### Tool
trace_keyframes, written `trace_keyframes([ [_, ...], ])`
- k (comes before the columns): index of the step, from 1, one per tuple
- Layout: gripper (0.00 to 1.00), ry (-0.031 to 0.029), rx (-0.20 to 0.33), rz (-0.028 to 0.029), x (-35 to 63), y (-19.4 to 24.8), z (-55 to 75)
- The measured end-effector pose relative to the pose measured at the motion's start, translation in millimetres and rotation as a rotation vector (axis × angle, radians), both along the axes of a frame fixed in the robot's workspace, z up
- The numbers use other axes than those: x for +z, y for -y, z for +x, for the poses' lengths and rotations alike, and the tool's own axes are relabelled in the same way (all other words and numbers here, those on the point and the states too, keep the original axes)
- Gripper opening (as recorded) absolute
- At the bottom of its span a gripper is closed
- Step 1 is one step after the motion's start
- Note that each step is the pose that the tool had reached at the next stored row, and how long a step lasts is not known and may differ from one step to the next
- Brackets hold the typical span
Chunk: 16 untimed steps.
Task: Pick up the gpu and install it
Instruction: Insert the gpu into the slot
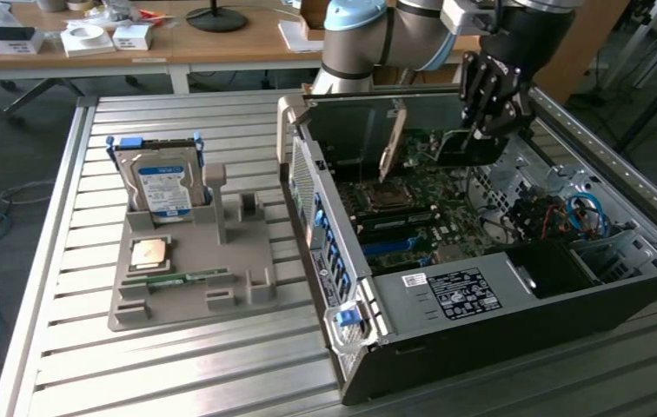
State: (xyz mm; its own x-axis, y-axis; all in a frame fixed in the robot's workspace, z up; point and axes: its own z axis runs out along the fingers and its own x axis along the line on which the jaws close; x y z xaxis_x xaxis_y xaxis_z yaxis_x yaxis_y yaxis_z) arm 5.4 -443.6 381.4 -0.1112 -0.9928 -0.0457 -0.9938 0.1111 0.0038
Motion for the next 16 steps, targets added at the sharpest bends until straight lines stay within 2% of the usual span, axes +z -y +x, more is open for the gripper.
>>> trace_keyframes([
  [11, 0.26, 0.0002, 0.051, 0.0001, -9.4, 0.0, -0.6],
  [16, 0.26, 0.0002, 0.067, 0.0, -16.8, 0.0, -0.7],
])
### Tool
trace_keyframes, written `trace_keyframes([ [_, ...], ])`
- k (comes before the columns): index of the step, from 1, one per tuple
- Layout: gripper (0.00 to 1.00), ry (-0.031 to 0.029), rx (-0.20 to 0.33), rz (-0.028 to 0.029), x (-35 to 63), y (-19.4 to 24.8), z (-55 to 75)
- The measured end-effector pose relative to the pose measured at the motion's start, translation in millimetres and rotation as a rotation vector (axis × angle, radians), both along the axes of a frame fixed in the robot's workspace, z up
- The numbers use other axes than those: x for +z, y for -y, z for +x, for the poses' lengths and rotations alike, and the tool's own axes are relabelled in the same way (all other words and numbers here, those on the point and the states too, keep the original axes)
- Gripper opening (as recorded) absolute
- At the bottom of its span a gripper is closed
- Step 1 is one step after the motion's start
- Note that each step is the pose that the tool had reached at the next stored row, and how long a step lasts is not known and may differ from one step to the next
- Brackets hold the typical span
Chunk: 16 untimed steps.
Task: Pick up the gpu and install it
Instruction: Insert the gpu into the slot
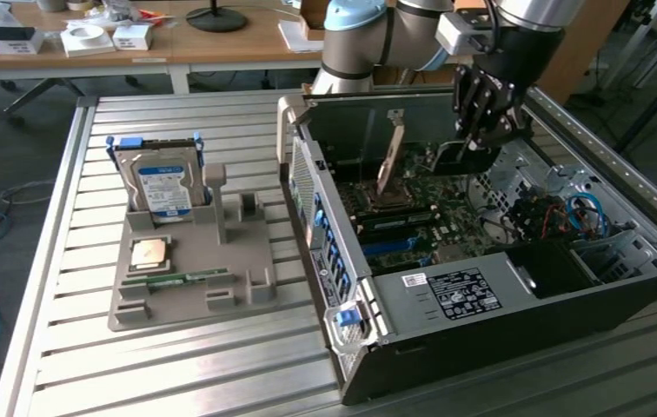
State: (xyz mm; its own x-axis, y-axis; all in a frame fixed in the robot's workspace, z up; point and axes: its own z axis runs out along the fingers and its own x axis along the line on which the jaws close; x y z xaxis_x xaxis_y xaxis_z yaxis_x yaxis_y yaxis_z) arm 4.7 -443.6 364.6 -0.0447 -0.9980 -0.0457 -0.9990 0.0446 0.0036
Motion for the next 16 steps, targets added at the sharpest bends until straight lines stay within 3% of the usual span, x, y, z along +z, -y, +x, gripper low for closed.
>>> trace_keyframes([
  [16, 0.26, 0.0006, 0.053, 0.0, -26.9, 0.0, -0.8],
])
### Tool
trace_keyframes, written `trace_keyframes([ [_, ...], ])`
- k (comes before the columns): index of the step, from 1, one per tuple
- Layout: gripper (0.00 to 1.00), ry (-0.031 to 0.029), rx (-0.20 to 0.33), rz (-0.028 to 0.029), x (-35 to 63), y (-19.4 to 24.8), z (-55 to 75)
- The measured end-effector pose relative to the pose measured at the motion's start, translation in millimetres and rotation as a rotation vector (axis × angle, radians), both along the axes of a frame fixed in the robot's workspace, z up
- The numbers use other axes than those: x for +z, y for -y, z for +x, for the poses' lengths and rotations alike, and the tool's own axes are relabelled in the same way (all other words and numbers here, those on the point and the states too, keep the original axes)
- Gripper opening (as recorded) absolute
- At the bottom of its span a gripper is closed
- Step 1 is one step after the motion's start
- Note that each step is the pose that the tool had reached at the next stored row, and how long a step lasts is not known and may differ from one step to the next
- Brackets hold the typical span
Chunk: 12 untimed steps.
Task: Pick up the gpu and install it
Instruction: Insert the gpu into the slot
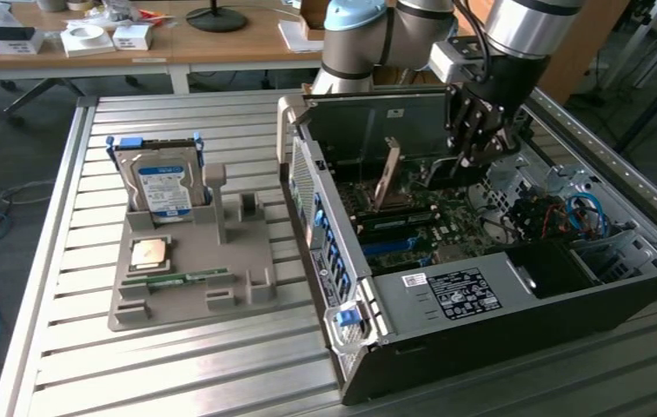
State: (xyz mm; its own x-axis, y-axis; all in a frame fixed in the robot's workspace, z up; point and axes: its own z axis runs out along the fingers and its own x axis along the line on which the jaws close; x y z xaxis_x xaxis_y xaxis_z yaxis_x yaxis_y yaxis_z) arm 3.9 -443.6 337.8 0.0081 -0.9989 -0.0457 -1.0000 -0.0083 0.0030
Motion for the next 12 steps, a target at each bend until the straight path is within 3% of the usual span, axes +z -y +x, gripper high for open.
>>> trace_keyframes([
  [12, 0.26, 0.0009, 0.039, 0.0001, -18.4, 0.0, -1.0],
])
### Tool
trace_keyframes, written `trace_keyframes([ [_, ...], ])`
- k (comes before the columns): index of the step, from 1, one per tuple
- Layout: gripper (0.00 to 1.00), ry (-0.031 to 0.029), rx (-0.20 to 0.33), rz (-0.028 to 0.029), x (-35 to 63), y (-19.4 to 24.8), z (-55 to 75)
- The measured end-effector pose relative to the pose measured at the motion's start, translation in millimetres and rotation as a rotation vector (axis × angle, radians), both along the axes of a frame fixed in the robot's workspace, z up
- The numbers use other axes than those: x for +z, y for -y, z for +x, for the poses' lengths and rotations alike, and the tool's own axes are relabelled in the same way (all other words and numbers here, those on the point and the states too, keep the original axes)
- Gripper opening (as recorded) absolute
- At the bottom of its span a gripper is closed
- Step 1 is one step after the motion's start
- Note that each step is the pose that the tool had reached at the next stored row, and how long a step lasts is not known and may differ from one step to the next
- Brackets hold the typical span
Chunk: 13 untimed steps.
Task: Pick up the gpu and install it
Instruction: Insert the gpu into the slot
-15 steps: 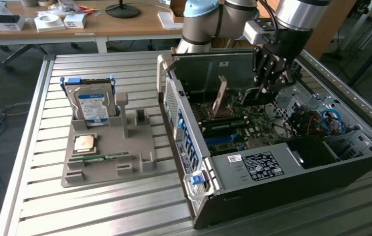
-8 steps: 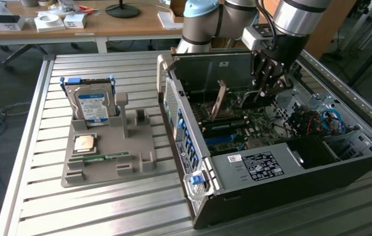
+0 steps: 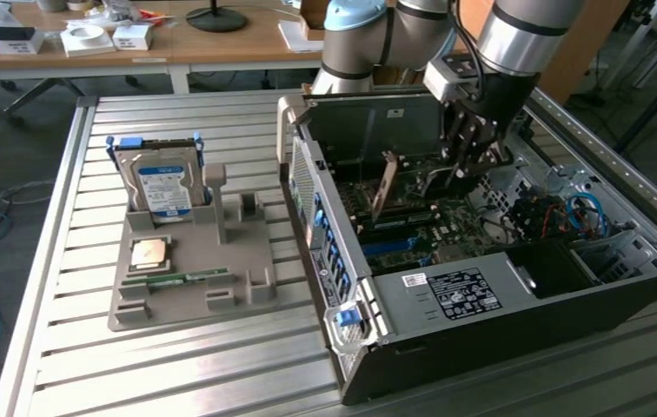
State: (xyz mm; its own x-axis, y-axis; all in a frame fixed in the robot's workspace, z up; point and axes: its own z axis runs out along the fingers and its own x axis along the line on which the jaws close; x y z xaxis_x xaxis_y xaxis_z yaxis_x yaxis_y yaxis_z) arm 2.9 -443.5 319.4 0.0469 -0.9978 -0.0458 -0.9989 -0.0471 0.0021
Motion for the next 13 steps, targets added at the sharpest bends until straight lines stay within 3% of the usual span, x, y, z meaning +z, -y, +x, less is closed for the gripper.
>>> trace_keyframes([
  [13, 0.26, 0.0006, 0.013, -0.0006, -11.8, 0.0, -0.7],
])
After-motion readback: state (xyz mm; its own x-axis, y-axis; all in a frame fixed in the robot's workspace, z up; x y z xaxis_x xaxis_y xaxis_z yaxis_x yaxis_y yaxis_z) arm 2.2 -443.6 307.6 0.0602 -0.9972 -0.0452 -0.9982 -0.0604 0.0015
